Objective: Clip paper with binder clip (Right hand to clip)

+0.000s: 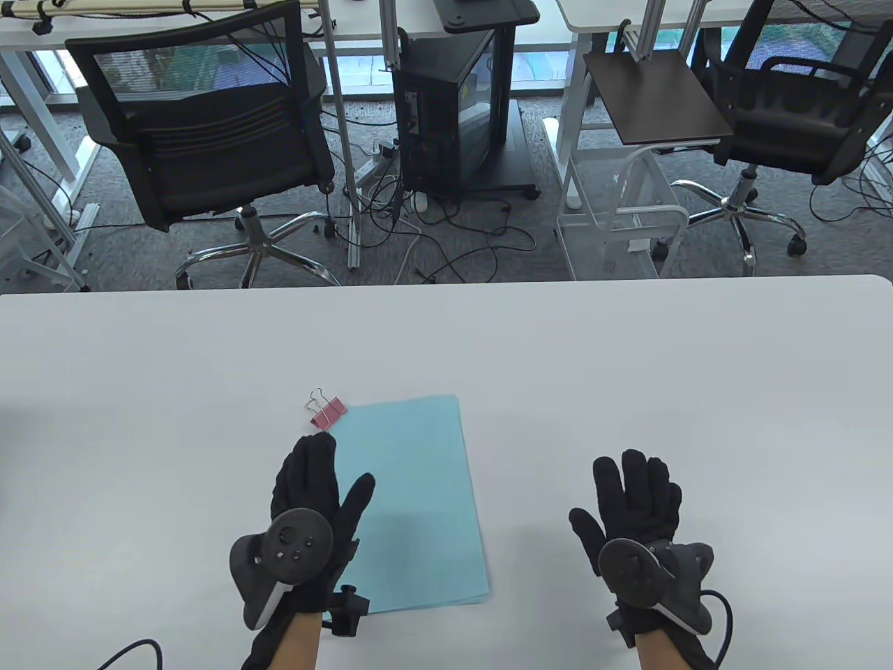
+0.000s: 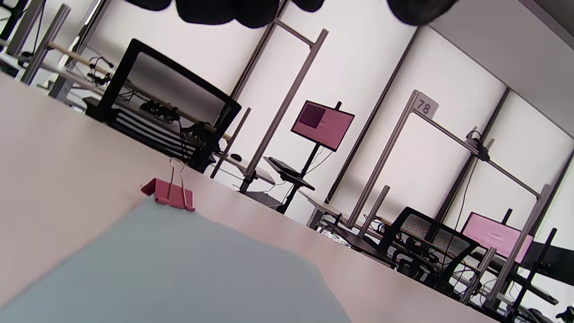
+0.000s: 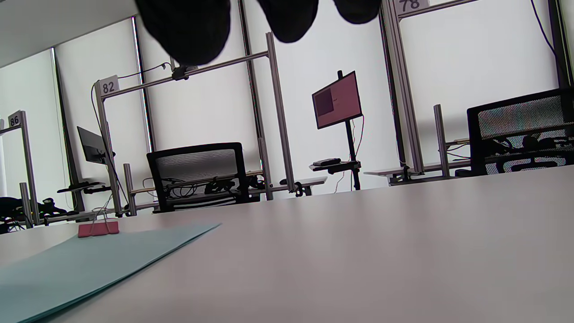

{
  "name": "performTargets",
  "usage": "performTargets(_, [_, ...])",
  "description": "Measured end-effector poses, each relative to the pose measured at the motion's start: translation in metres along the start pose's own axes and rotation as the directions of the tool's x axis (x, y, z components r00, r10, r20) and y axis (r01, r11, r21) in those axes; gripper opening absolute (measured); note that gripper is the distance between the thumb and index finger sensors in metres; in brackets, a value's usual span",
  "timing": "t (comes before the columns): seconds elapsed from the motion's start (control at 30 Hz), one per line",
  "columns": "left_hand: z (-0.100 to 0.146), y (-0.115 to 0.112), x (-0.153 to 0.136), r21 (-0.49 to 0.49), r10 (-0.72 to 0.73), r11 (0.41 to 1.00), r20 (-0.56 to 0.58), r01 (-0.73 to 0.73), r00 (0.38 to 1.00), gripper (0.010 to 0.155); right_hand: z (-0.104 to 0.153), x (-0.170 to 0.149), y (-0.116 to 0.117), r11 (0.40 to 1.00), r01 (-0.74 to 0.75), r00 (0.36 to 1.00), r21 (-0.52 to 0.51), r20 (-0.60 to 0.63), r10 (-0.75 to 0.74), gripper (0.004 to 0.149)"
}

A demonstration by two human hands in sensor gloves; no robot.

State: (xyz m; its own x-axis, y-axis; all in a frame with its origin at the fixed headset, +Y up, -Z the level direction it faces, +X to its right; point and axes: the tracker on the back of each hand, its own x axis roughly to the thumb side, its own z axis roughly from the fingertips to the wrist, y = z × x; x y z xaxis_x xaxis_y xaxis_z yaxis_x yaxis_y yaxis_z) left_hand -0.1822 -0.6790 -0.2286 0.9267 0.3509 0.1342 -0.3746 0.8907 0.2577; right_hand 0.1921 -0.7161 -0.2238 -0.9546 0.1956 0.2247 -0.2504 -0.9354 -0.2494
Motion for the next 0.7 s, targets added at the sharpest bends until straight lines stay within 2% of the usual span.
performTargets(0.07, [0.006, 0.005, 0.016, 0.041, -0.169, 0.985, 0.088, 0.166, 0.982, 0.073, 0.000, 0.001, 0.000, 1.000, -0.015, 1.000, -0.018, 0.001, 0.015, 0.077])
performTargets(0.1, [0.009, 0.005, 0.023, 0.030, -0.229, 0.973, 0.132, 0.227, 0.964, 0.073, 0.000, 0.001, -0.001, 0.999, -0.027, 1.000, -0.025, 0.003, 0.027, 0.078])
performTargets(0.17, [0.011, 0.003, 0.029, -0.001, -0.289, 0.956, 0.147, 0.292, 0.946, 0.072, 0.001, 0.001, -0.001, 0.999, -0.034, 0.999, -0.028, 0.005, 0.034, 0.078])
performTargets(0.33, [0.017, -0.013, 0.021, -0.168, -0.311, 0.931, 0.095, 0.323, 0.946, 0.077, 0.002, 0.001, 0.002, 0.998, -0.060, 0.998, -0.005, 0.011, 0.060, 0.080])
performTargets(0.47, [0.016, -0.017, 0.008, -0.185, -0.299, 0.935, 0.050, 0.303, 0.953, 0.078, 0.001, 0.002, 0.002, 0.998, -0.063, 0.998, 0.002, 0.012, 0.063, 0.082])
performTargets(0.57, [0.016, -0.017, 0.004, -0.157, -0.292, 0.942, 0.044, 0.296, 0.955, 0.078, 0.001, 0.001, 0.003, 0.999, -0.049, 0.999, 0.005, 0.003, 0.049, 0.082])
performTargets(0.7, [0.014, -0.021, 0.001, -0.176, -0.301, 0.936, 0.042, 0.303, 0.953, 0.077, 0.001, -0.002, 0.003, 0.999, -0.039, 0.999, 0.008, -0.009, 0.039, 0.082])
